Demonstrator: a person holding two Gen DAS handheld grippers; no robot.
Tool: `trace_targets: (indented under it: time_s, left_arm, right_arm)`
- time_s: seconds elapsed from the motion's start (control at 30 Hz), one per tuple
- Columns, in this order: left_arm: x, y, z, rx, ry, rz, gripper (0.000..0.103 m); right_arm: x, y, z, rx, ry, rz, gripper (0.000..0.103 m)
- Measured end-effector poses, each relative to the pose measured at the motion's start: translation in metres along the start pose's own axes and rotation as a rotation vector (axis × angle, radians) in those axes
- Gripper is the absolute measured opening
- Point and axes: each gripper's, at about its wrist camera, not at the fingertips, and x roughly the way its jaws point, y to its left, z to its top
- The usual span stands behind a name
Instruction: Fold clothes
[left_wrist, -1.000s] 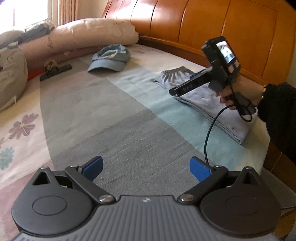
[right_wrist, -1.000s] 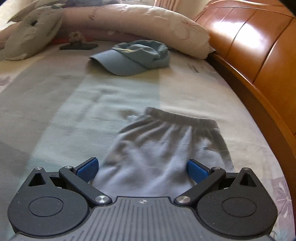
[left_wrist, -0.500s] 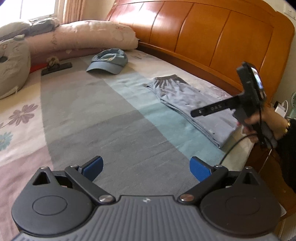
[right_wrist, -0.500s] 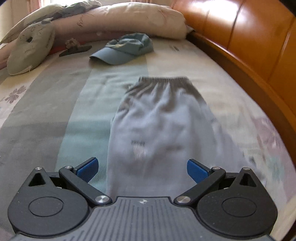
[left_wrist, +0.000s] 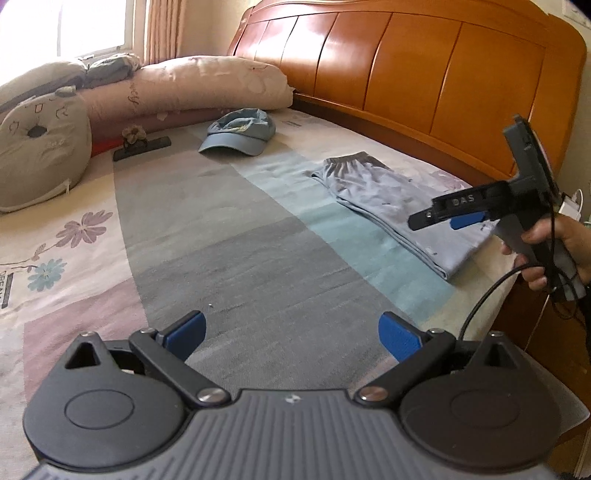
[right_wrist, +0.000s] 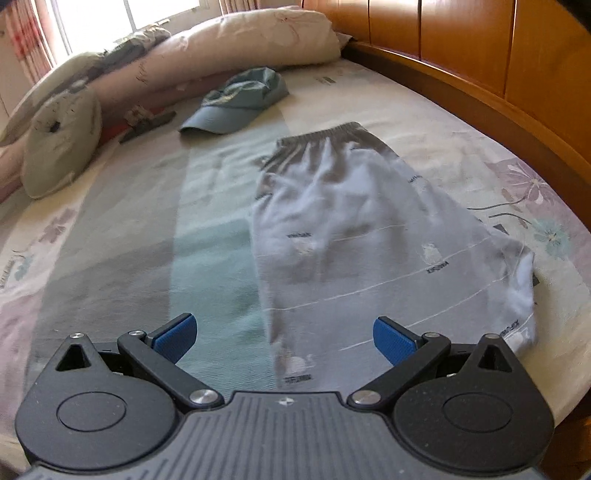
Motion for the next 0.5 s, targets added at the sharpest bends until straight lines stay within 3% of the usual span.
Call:
trace_targets:
  time_s: [0.3, 0.5]
  left_arm:
    - [-0.018, -0.004, -0.002, 0.012, -0.035, 0.025, 0.100]
    - [-0.023, -0.008, -0.003, -0.005, -0.097, 0.041, 0.102]
  right_arm:
    - [0.011, 0.010, -0.016, 0.020, 0.042, 0.010, 0.103]
    - [-0.013, 0.013, -0.029, 0.048, 0.020, 0.005, 0.103]
